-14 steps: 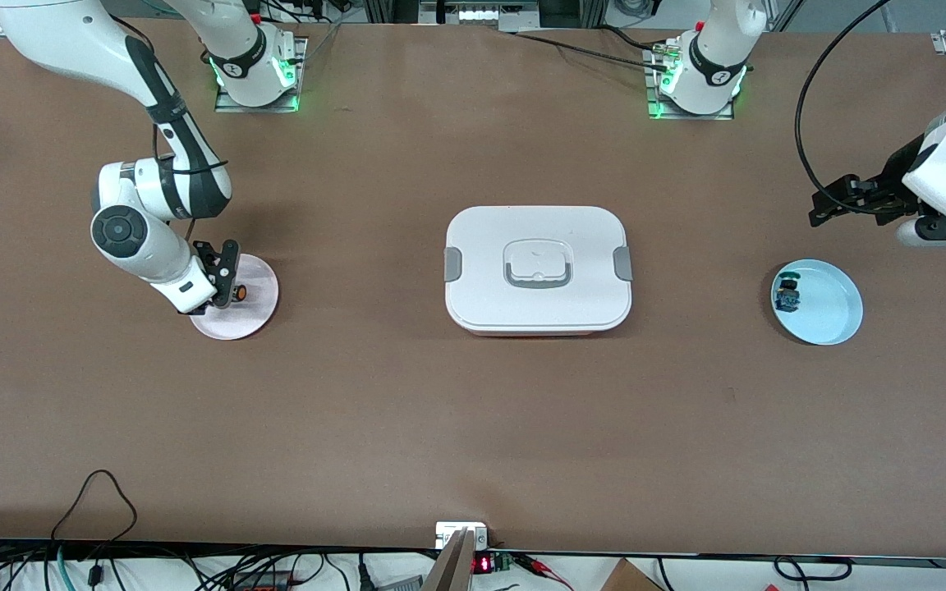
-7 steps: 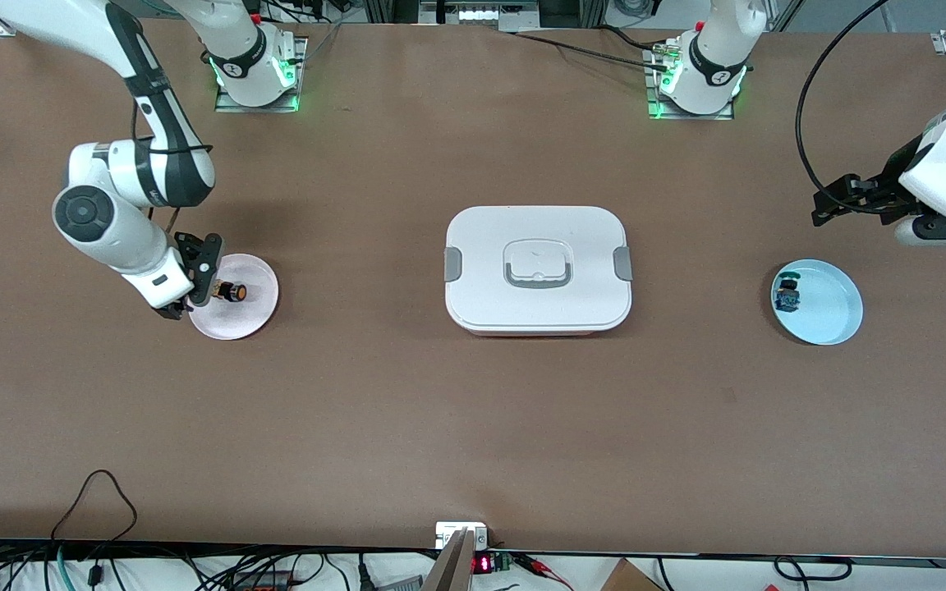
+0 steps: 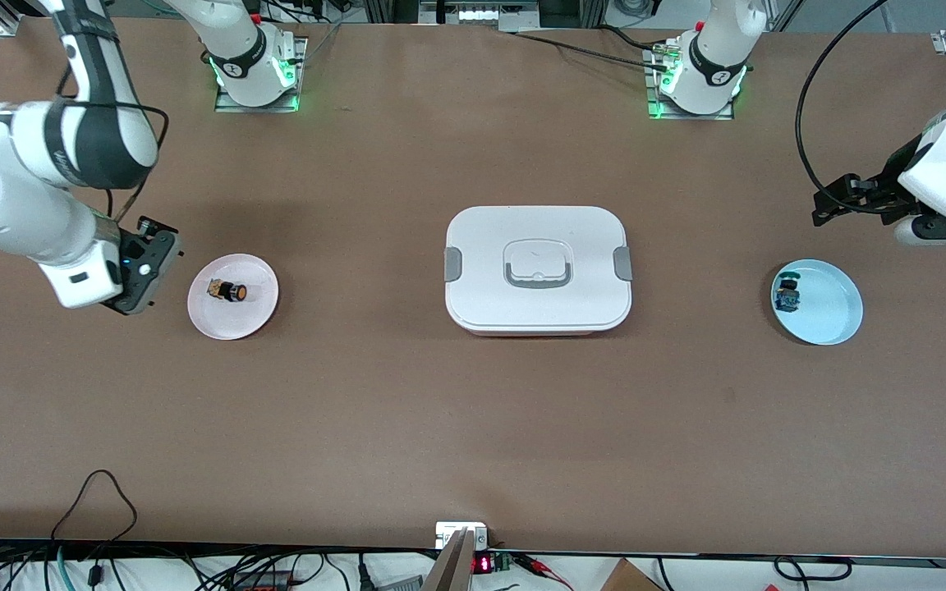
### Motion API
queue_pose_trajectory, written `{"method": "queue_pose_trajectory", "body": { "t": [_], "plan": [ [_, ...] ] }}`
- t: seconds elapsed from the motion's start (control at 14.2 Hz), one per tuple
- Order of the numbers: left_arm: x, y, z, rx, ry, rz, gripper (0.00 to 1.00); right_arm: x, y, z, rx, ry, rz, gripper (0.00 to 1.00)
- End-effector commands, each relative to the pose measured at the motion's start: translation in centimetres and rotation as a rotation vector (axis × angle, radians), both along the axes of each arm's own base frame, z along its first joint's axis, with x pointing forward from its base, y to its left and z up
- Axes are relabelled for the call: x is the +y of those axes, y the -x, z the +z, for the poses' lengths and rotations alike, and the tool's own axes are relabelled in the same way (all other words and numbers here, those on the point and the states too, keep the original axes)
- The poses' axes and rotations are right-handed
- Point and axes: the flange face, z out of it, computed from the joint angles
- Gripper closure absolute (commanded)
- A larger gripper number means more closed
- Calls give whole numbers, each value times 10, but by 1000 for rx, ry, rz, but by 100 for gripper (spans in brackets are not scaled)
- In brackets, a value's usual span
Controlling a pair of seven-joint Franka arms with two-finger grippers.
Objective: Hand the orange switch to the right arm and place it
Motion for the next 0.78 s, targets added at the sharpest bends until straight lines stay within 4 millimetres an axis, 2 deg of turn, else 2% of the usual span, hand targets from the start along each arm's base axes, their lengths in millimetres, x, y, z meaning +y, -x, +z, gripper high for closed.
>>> {"method": "queue_pose_trajectory", "body": {
  "t": [0.0,0.14,0.21,0.35,0.56,0.71],
  "plan": [
    [0,2,7,16,-27,5,0,11,-2,38,35,18,-266,0],
    [3,2,6,19,-27,8,0,15,0,52,55,44,-416,0],
    [5,2,7,18,-26,8,0,27,3,62,50,55,-476,0],
    [8,2,6,20,-26,11,0,31,9,67,70,88,-633,0],
    [8,2,7,18,-26,8,0,43,16,82,138,77,-958,0],
    [3,2,7,18,-26,0,0,42,17,88,141,100,-1030,0]
  ]
}}
